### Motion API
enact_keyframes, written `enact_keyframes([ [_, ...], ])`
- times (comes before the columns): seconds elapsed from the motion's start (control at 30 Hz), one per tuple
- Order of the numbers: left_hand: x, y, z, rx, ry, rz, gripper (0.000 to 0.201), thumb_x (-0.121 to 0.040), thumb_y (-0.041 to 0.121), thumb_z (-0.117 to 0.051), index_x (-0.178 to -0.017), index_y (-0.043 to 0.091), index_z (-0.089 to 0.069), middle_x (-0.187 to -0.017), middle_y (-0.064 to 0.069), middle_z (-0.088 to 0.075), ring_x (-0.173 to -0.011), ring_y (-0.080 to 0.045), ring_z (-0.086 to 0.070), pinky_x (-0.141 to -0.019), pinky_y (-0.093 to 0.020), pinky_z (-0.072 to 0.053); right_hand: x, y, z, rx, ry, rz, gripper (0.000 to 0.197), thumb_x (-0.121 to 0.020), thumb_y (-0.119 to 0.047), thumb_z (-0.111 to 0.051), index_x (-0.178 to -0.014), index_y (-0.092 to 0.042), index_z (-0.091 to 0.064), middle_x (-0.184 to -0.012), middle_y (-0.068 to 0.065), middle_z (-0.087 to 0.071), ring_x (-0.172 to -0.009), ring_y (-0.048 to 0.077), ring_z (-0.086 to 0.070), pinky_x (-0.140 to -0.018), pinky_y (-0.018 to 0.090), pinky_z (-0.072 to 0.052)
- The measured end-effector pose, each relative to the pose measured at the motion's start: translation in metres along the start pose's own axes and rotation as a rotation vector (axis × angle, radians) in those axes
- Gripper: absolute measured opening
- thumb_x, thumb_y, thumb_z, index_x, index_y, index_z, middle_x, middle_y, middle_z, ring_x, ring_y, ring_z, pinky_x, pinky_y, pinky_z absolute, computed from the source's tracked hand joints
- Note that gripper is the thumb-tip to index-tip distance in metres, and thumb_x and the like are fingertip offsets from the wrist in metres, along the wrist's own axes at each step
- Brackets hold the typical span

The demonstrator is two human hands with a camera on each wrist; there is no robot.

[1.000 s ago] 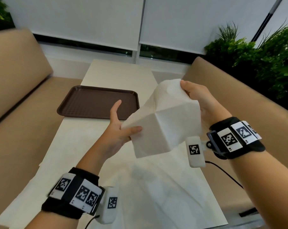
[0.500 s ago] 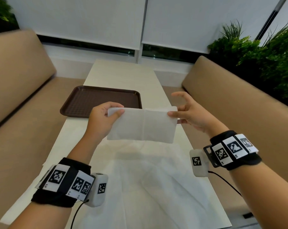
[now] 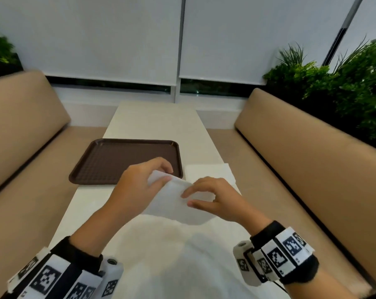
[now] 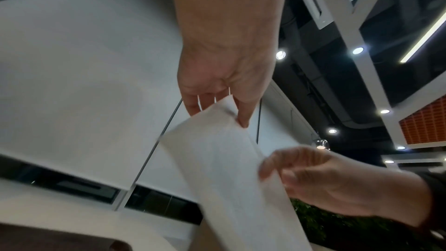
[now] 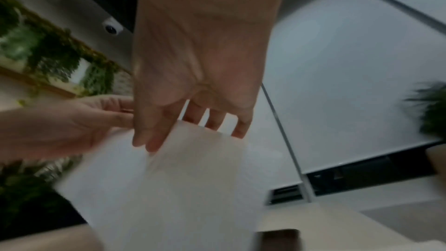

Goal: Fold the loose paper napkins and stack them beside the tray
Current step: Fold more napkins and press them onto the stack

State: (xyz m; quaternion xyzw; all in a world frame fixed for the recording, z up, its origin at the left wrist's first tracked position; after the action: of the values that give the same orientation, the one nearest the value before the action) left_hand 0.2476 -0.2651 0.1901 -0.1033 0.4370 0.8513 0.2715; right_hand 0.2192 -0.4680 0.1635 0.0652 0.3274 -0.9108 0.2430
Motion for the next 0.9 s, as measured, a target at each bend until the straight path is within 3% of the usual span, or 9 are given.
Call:
enact_keyframes([
  [0.2,-0.031,-0.059,-0.035,0.221,-0.147,0.209,0.039,-0.091,0.000,-0.056,-0.073,0.030,-0.074,-0.084,0.013,-0.069,-0.082,-0.004,-0.063,-0.067,-0.009,-0.044,0.022,0.090,0.002,-0.342,0.039,-0.389,0.020,-0.083,-0.014,-0.072,-0.080,-0.033,-0.074,-0.095,-0.012,-0.071,-0.092,0.012,-0.064,-0.088,0.029,-0.049],
  [0.27,-0.047,-0.078,-0.058,0.269,-0.214,0.313,0.038,-0.091,-0.001,-0.055,-0.077,0.028,-0.076,-0.090,0.008,-0.070,-0.084,-0.012,-0.064,-0.070,-0.014,-0.049,0.020,0.122,0.005,-0.412,0.131,-0.467,0.017,-0.083,-0.011,-0.072,-0.081,-0.027,-0.075,-0.091,-0.009,-0.072,-0.080,0.013,-0.063,-0.077,0.027,-0.051],
  [0.37,-0.080,-0.100,-0.099,0.415,-0.322,0.451,0.035,-0.084,-0.005,-0.062,-0.096,0.026,-0.071,-0.108,-0.004,-0.069,-0.095,-0.024,-0.066,-0.084,-0.034,-0.054,0.005,0.164,0.018,-0.490,0.313,-0.614,0.019,-0.084,-0.003,-0.068,-0.092,-0.019,-0.072,-0.102,-0.003,-0.069,-0.074,0.010,-0.063,-0.070,0.023,-0.052],
  [0.47,-0.119,-0.119,-0.141,0.459,-0.282,0.528,0.026,-0.084,-0.006,-0.063,-0.092,0.018,-0.070,-0.110,-0.024,-0.064,-0.089,-0.031,-0.063,-0.082,-0.039,-0.052,-0.022,0.201,0.028,-0.439,0.381,-0.707,0.028,-0.082,0.008,-0.061,-0.094,-0.017,-0.064,-0.104,0.002,-0.063,-0.073,0.014,-0.061,-0.064,0.028,-0.052],
  [0.57,-0.148,-0.137,-0.183,0.425,-0.174,0.550,0.026,-0.088,-0.007,-0.058,-0.088,0.016,-0.069,-0.105,-0.014,-0.063,-0.090,-0.029,-0.062,-0.089,-0.038,-0.050,-0.049,0.241,0.027,-0.265,0.428,-0.783,0.027,-0.082,0.009,-0.053,-0.085,-0.015,-0.063,-0.105,0.008,-0.062,-0.082,0.020,-0.059,-0.068,0.031,-0.050],
  [0.63,-0.161,-0.146,-0.206,0.326,-0.179,0.557,0.024,-0.091,-0.002,-0.055,-0.108,0.011,-0.067,-0.114,-0.007,-0.058,-0.103,-0.031,-0.059,-0.094,-0.035,-0.045,-0.062,0.260,0.025,-0.086,0.391,-0.830,0.030,-0.085,0.008,-0.048,-0.102,-0.009,-0.066,-0.118,0.011,-0.058,-0.100,0.023,-0.058,-0.078,0.025,-0.049],
  [0.73,-0.170,-0.156,-0.231,0.093,-0.269,0.562,0.039,-0.095,0.014,-0.052,-0.134,0.012,-0.050,-0.144,-0.009,-0.041,-0.131,-0.028,-0.038,-0.106,-0.032,-0.035,-0.066,0.273,0.012,0.137,0.185,-0.900,0.039,-0.089,0.005,-0.041,-0.123,-0.004,-0.058,-0.132,0.013,-0.048,-0.121,0.027,-0.048,-0.096,0.023,-0.036],
  [0.83,-0.167,-0.156,-0.239,-0.317,-0.434,0.493,0.041,-0.096,0.032,-0.044,-0.137,0.025,-0.045,-0.153,-0.004,-0.014,-0.134,-0.027,-0.020,-0.104,-0.035,-0.027,-0.061,0.275,-0.008,0.307,-0.016,-0.980,0.020,-0.092,-0.013,-0.041,-0.106,-0.013,-0.054,-0.132,0.012,-0.044,-0.124,0.030,-0.037,-0.101,0.032,-0.031],
  [0.9,-0.163,-0.154,-0.239,-0.501,-0.504,0.429,0.041,-0.096,0.039,-0.039,-0.136,0.029,-0.042,-0.156,-0.004,0.000,-0.136,-0.028,-0.013,-0.104,-0.039,-0.024,-0.053,0.274,-0.017,0.326,-0.089,-1.037,0.027,-0.093,-0.024,-0.041,-0.117,-0.018,-0.050,-0.138,0.015,-0.032,-0.127,0.033,-0.028,-0.104,0.041,-0.029],
])
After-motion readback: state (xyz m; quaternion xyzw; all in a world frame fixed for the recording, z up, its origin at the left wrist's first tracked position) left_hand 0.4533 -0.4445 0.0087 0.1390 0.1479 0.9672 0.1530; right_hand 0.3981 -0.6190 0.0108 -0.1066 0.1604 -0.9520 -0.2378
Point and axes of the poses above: each hand's wrist, its own x-axis away from the middle knuckle, its own z-axis out of the back of the hand, y = z × x, the point moved 3 cm from there along -x, towards the middle knuckle
